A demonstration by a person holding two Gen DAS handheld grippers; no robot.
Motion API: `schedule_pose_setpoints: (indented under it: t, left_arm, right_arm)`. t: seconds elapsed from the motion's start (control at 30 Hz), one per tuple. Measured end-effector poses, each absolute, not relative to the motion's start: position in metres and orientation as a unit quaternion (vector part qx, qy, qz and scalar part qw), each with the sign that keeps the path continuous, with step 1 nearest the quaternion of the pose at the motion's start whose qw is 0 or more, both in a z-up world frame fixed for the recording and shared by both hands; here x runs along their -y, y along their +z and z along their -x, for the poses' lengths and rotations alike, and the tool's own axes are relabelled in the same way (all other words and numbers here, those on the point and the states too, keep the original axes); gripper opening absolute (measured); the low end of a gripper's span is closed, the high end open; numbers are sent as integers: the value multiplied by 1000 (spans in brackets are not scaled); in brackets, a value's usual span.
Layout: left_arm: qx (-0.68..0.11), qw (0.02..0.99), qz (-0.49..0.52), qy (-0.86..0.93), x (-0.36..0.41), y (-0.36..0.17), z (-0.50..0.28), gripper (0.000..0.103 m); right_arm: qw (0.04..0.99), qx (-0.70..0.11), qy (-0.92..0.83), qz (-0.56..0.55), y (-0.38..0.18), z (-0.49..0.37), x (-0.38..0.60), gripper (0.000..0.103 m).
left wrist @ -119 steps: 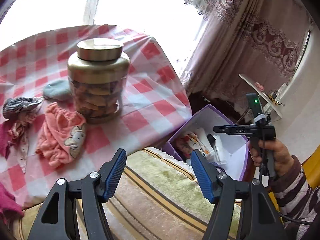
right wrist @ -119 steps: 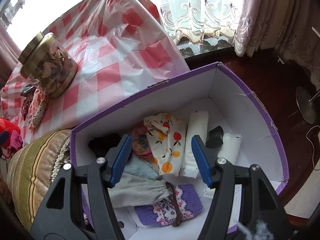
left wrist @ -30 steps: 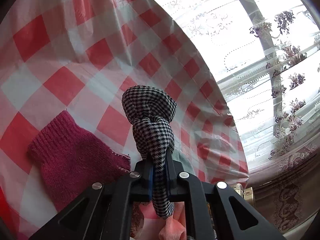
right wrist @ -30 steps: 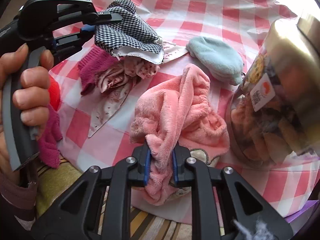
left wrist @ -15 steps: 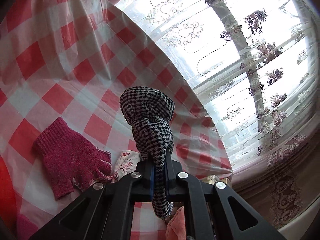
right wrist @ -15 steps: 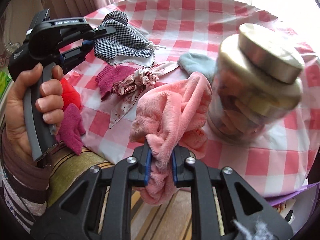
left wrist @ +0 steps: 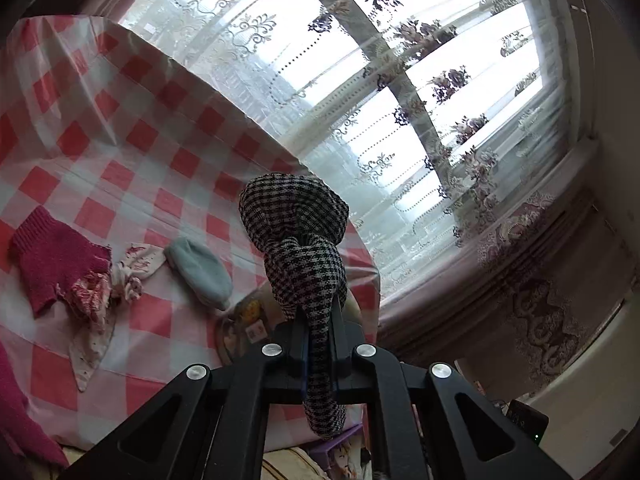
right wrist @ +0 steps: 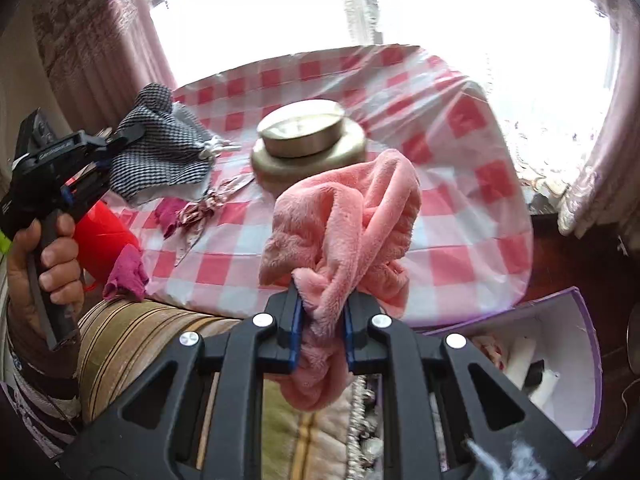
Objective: Organize soft objects
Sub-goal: 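Carry the houndstooth bag and pink cloth into the box and open both tools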
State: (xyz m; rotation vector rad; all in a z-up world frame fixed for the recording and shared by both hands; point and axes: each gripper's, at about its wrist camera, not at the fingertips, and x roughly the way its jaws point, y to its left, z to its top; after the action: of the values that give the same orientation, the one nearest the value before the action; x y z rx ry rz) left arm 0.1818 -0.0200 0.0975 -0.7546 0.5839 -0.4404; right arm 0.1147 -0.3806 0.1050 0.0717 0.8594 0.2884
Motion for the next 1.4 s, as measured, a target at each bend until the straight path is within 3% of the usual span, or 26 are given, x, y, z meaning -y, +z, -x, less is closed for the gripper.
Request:
schedule_pose_setpoints:
  t: [0.37,1.1,1.2,1.23,1.27,1.3,1.33,1.37,1.4]
  left_arm:
    - [-301,838,313,-331,126,129,-147,7]
    - [-466,742,192,-441,361,67,-128,7]
    - [-476,734,178,-450,382,64,-125,7]
    - [-479,730,176,-454,389,62,-124,8]
    - [-482,725,174,-459,394,60,-124,12]
    - [-487,718,172,-466,399,58,-124,15]
    - [-496,707,168,-475,408,53,-126,27]
    - [-507,704,160,-472,415,47,-129,38]
    - [-520,707,149,-456,420,38,-131,40]
  right_arm:
    - [896,-435,-18,-93,82,-73,534,20]
    - [857,-478,-111,-156,7,-34,646,22]
    - [855,-481,-106,-160,2,-34,647,32]
    - [854,-482,-108,-161,1,-34,648,42]
    - [854,-482,-113,-162,0,-33,650,57]
    - [853,-481,-120,-162,-1,-32,651,63]
    - [853,-480,-126,-161,0,-31,652,69]
    - [854,-479,-127,-159,1,-30,653,69]
    - [854,-479,-125,-159,1,-29,653,69]
